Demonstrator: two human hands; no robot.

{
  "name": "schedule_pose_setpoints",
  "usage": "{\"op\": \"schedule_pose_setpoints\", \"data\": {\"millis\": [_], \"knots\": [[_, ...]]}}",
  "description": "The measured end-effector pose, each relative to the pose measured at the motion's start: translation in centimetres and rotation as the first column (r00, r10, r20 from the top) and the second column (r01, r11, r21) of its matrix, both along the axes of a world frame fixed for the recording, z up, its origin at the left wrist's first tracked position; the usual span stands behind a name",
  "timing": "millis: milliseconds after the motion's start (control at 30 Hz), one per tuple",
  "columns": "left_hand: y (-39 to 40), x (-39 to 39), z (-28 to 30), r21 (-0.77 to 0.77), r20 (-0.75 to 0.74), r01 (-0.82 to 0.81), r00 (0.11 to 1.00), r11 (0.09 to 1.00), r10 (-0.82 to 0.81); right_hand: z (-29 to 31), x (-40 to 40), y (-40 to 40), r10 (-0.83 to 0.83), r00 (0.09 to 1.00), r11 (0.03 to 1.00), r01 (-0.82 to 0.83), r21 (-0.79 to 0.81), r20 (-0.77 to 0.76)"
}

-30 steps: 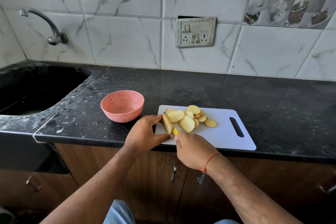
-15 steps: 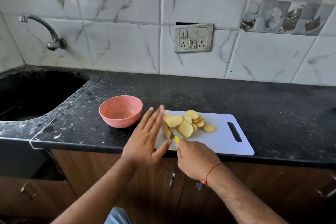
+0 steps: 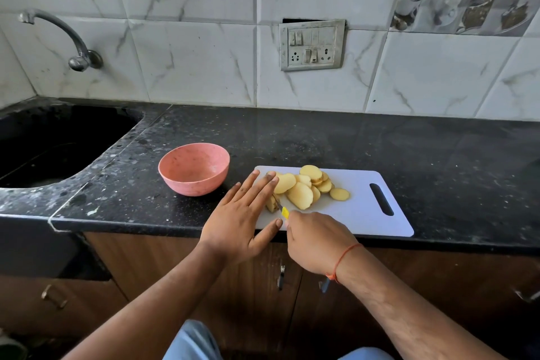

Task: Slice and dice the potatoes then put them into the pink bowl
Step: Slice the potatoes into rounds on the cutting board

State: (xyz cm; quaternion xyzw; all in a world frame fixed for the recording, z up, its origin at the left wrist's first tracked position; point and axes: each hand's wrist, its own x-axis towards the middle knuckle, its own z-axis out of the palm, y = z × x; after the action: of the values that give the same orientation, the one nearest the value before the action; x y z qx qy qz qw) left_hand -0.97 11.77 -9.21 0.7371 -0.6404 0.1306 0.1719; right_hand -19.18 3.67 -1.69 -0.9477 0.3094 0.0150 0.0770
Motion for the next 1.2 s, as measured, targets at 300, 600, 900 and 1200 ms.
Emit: {"op": "schedule_pose_setpoints", "data": {"millis": [300,600,900,1200], "knots": [[0.0,0.5,0.0,0.011,-0.018,-0.01,1.0,1.0,0.011,-0.1,0.9,0.0,-0.012,1.0,0.999,0.012,0.04,-0.002],[-0.3,0.8,-0.2,0.035,-0.113,0.004,0.994,0.999,0.0,1.0,2.7,-0.1,-0.016,0.999,0.998,0.017,0.054,-0.033],[-0.3,0.5,0.2,0.007,-0.216,0.027,0.976,1.0,-0.025,0.6,0.8,0.4,-0.028,0.997,0.999,0.029,0.022,-0.07],[-0.2,0.6,0.4,-0.006,-0.247,0.042,0.968,0.999,-0.043,1.7,3.1,1.6,-0.067,0.99,0.997,0.063,-0.038,-0.122]]}}
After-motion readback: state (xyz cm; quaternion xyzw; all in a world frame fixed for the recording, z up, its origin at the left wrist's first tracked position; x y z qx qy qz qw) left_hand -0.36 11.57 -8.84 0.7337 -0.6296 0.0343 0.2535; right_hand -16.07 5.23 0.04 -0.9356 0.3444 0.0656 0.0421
